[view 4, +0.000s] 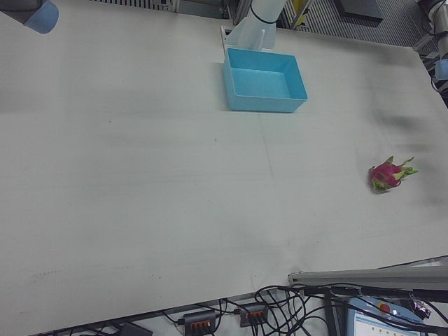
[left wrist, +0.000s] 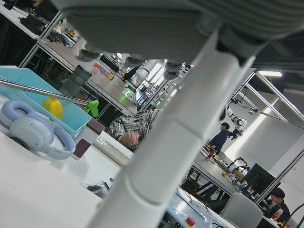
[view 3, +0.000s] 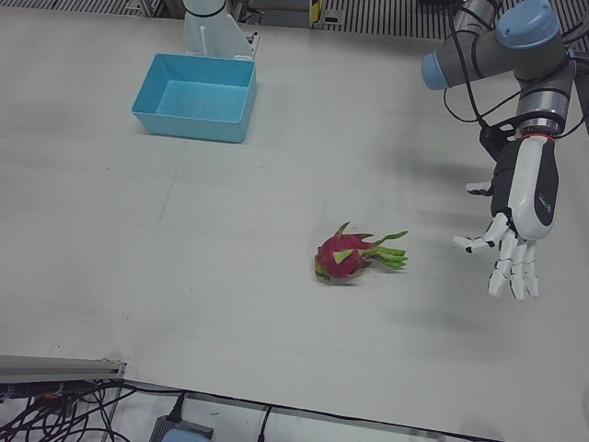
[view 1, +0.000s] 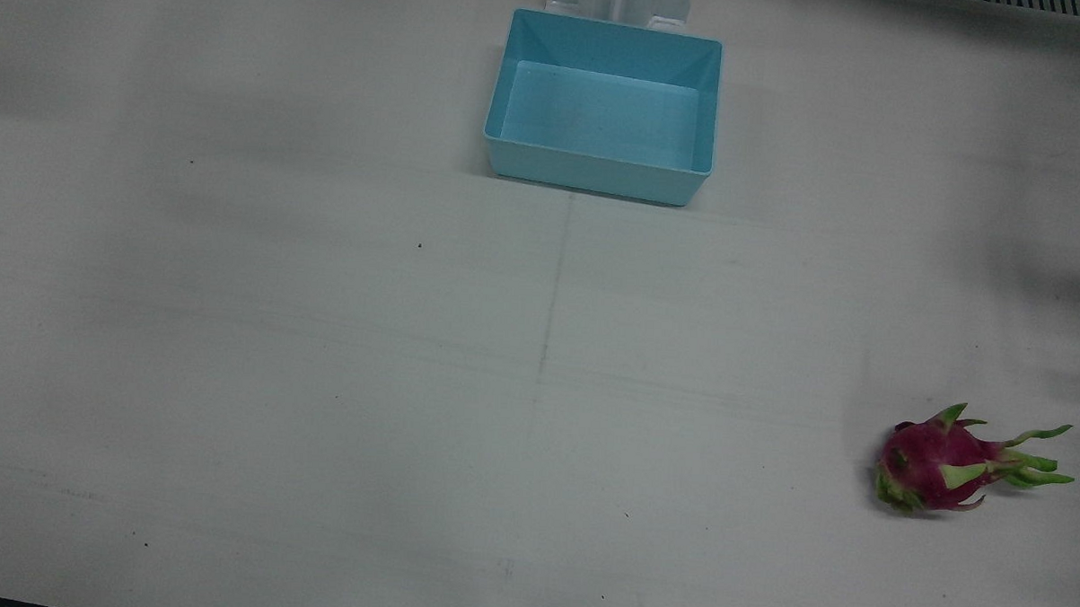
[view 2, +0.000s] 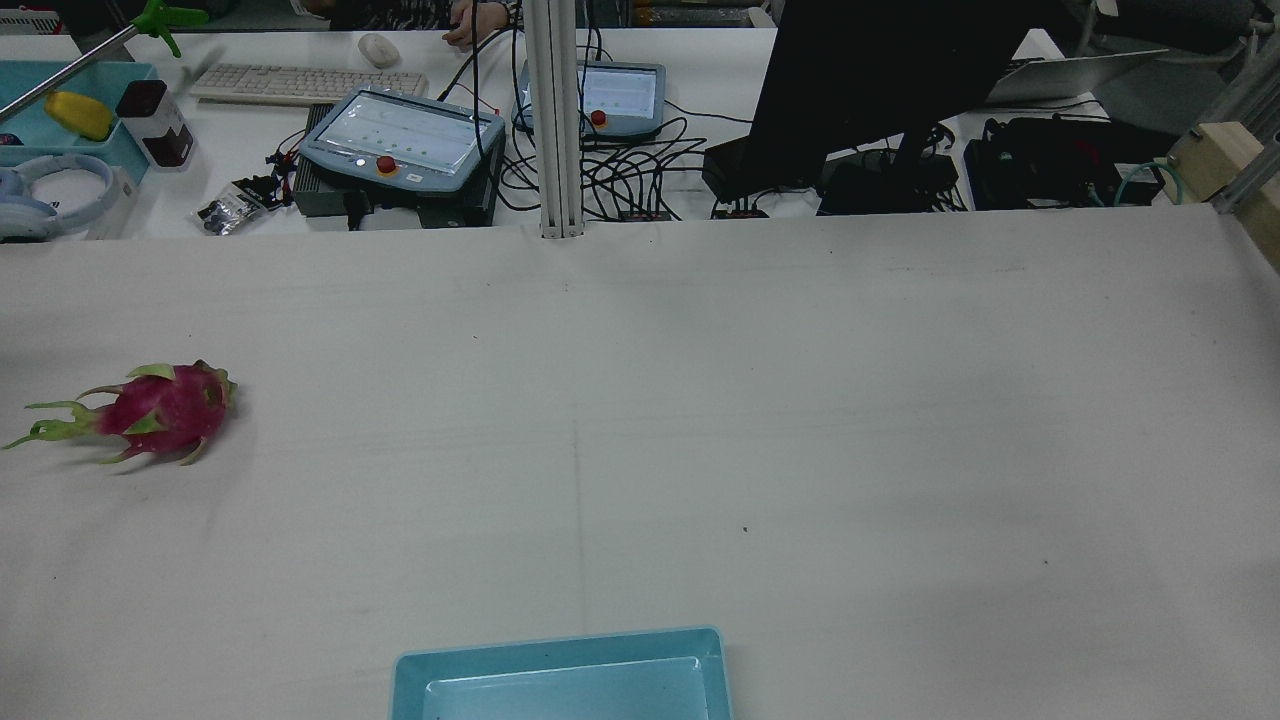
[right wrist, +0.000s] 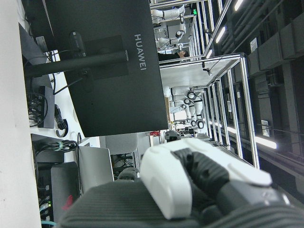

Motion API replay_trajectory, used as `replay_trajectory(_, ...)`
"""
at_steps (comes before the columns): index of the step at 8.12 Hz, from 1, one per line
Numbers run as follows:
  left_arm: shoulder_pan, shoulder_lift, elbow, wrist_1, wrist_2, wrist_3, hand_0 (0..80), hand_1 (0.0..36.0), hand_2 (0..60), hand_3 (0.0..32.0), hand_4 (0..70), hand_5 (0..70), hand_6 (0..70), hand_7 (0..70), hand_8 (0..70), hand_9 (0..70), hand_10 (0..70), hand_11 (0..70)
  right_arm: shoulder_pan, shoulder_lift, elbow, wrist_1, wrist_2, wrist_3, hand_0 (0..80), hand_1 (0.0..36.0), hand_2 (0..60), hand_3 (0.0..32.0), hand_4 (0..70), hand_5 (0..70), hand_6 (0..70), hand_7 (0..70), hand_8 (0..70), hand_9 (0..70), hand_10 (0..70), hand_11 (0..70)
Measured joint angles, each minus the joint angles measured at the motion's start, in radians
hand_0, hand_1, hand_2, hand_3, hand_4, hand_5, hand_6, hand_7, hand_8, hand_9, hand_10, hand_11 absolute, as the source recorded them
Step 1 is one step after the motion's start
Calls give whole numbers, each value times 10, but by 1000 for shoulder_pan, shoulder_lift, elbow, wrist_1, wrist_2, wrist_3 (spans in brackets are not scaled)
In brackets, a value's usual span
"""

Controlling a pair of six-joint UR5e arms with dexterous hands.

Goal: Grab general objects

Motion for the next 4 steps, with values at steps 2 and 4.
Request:
replay_trajectory(2, 19, -38, 0, 76, 2, 87, 800, 342, 0, 320, 0, 457, 0, 61, 0, 0, 0, 0, 0, 0, 0, 0, 0, 0, 0, 0, 0, 0, 0, 0, 0, 0, 0, 0, 0, 0)
replay_trajectory(4, 83, -97, 4, 174, 0, 210, 800, 260, 0, 320, 0, 479, 0, 81, 61, 2, 0, 0, 0, 0, 0, 0, 0, 0, 0, 0, 0, 0, 0, 0, 0, 0, 0, 0, 0, 0)
